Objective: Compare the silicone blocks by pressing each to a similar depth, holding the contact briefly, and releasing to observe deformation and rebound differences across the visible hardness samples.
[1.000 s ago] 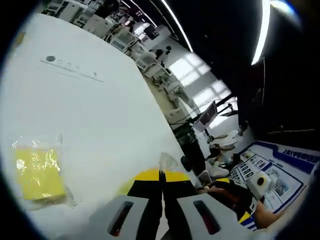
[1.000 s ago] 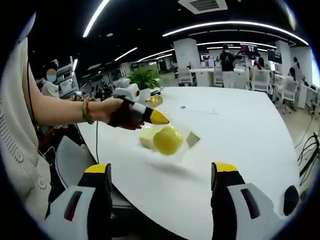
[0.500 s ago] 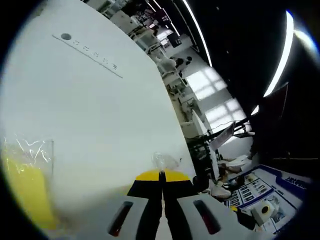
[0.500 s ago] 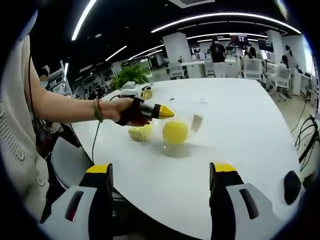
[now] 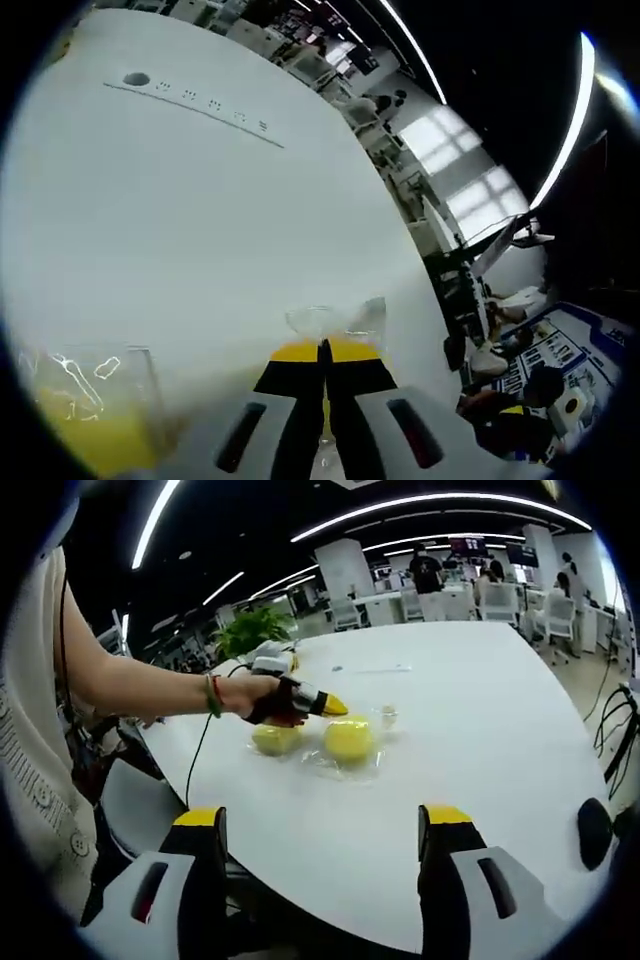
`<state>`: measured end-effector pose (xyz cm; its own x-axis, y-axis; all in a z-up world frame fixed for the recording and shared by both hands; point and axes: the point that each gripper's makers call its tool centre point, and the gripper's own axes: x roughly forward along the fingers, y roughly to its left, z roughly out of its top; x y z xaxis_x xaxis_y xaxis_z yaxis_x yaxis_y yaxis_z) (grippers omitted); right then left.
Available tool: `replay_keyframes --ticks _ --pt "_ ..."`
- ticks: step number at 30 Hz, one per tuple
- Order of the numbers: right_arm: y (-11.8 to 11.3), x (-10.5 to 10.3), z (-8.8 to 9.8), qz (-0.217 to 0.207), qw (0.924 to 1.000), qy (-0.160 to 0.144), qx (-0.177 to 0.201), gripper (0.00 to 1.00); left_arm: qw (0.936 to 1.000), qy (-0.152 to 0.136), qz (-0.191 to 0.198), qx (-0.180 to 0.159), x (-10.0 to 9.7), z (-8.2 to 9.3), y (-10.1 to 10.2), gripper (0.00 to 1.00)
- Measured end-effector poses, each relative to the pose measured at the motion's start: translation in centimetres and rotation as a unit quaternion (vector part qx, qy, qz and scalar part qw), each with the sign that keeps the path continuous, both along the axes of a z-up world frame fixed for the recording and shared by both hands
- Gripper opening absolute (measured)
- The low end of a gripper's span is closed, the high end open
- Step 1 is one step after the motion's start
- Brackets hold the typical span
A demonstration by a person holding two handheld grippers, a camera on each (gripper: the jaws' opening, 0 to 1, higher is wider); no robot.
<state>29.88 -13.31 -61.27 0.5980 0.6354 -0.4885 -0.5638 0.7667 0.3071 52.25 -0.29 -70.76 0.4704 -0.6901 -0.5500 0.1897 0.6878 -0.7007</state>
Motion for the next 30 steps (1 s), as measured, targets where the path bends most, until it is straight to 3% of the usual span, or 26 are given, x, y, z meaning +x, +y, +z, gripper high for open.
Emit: replay_keyframes --ticks 6,11,16,21,24,30 --pt "-0.1 -0.1 -0.5 -0.005 1.0000 0.005 0.004 0.72 0.9990 0.003 -0.012 0.044 0.2 -1.7 0.5 0.00" --pt "-0.1 -0.3 -0.9 -0.007 0.9999 0.012 0.005 0.71 0.9986 -0.003 -0.016 0.051 0.4 -1.9 0.6 0.00" --pt "0.1 -0.3 -0.8 -0.008 0.9999 0.011 0.007 0.71 0.9985 -0.008 -0.016 0.051 0.3 -1.8 0.7 0.00" --pt "0.4 -0.3 -0.1 -0.004 1.0000 0.004 0.004 0.71 0.9966 -0.024 -0.025 0.075 0.1 -1.7 1.0 0.03" --pt "0.6 -0.4 0.4 -0.004 1.0000 0.003 0.006 0.70 0.9921 -0.043 -0.051 0.107 -0.3 -1.4 1.5 0.08" --pt "1.3 -0.7 1.3 -0.005 0.9999 -0.008 0.004 0.72 0.9858 -0.066 -0.086 0.129 -1.6 -0.2 2.5 0.17"
